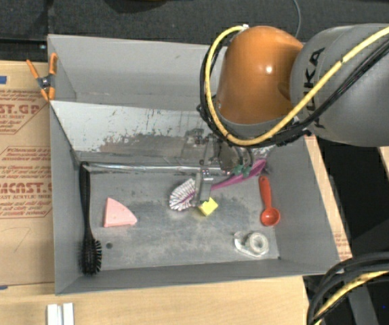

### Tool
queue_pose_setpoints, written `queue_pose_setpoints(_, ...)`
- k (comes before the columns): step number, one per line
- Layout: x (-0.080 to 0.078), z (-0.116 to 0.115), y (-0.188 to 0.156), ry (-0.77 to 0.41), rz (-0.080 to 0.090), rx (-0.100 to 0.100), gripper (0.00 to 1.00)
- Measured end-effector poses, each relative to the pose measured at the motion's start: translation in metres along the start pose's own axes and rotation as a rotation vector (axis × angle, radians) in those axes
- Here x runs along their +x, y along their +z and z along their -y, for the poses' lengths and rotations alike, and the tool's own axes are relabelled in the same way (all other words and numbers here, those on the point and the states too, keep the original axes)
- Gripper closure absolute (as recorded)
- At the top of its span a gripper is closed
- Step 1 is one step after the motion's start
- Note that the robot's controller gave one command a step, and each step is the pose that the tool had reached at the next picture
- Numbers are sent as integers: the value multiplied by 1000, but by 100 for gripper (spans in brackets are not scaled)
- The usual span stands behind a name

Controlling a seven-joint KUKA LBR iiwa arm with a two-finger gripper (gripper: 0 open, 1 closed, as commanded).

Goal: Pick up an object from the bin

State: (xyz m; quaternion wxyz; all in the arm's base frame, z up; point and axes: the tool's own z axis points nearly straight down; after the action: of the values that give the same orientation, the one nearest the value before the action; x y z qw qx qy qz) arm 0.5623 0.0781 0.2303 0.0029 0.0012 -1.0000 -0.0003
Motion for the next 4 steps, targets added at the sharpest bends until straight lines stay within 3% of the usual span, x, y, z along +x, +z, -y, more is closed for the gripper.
queue_pose_setpoints(1, -1, 1, -5, 2, 8, -1, 0)
queue_pose_setpoints(2, -8, 65, 127, -162, 13, 0, 0)
queue_pose_setpoints(3, -4, 78, 68, -124, 23, -2, 0)
queue_pose_setpoints(4, 1, 77, 131, -121, 10, -1, 0)
